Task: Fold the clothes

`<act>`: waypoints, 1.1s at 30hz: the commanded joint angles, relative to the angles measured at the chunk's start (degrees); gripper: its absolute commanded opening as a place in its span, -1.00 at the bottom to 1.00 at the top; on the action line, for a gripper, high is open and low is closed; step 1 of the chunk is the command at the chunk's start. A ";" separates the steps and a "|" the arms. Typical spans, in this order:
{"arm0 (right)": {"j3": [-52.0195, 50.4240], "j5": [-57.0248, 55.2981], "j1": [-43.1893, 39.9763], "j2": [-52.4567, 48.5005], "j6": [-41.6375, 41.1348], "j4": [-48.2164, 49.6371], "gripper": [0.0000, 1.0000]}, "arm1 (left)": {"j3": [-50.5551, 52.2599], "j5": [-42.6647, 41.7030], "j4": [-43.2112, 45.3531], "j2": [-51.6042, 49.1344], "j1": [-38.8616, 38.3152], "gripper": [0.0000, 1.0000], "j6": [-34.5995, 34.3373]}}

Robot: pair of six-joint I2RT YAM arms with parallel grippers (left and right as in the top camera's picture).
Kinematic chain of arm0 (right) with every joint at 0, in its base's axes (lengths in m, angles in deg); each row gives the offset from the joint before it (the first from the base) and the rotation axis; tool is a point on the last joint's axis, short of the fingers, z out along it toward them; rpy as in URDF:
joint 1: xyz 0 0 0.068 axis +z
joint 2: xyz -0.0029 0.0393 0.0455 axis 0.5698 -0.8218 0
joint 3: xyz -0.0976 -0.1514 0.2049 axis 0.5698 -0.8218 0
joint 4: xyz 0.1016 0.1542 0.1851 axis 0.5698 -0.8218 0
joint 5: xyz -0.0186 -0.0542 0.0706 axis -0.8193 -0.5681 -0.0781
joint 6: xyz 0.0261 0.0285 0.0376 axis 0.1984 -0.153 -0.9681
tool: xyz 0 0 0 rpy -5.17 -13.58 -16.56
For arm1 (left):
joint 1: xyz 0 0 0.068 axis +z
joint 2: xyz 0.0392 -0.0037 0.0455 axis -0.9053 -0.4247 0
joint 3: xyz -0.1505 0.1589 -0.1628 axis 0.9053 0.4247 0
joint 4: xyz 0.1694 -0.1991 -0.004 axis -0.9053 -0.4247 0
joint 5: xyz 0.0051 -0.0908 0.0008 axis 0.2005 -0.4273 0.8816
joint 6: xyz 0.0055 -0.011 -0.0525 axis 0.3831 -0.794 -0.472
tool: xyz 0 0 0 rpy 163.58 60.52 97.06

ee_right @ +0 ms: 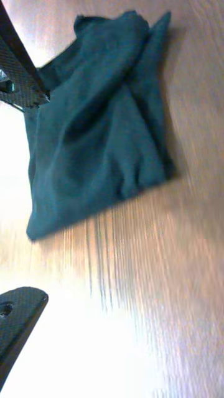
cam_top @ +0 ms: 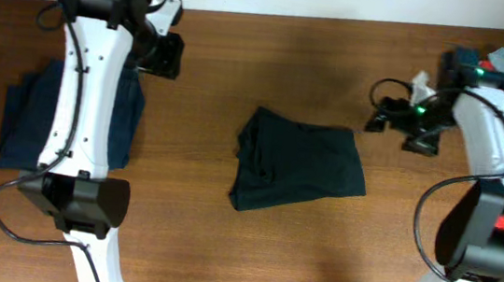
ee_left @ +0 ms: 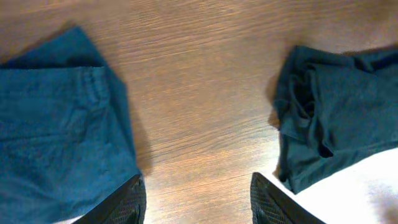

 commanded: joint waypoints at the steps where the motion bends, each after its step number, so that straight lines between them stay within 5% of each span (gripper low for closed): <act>1: -6.71 2.97 -1.07 0.39 4.68 3.08 0.92 | -1.16 -0.61 0.63 0.35 -1.38 0.08 1.14; 4: -22.01 16.63 -1.05 0.13 8.28 19.28 0.84 | -1.16 -0.63 1.11 0.35 -1.51 0.08 1.14; 10: -29.27 23.34 -0.81 0.13 8.02 28.76 0.57 | -1.16 -0.63 0.98 0.35 -1.51 0.08 1.14; 17: -29.49 23.28 2.69 0.13 8.04 28.57 0.38 | -1.16 -0.63 1.01 0.35 -1.51 0.08 1.11; 20: -29.46 21.31 3.74 0.13 7.54 28.28 -0.33 | -1.16 -0.66 0.76 0.35 -1.51 0.08 1.11; 24: -28.65 15.98 2.56 1.01 3.45 27.39 -0.66 | -1.16 -0.63 0.11 0.35 -1.51 0.08 1.14; 33: -16.50 -1.99 -1.46 9.73 0.50 12.17 -0.78 | -1.16 -0.63 0.59 0.35 -1.51 0.08 1.14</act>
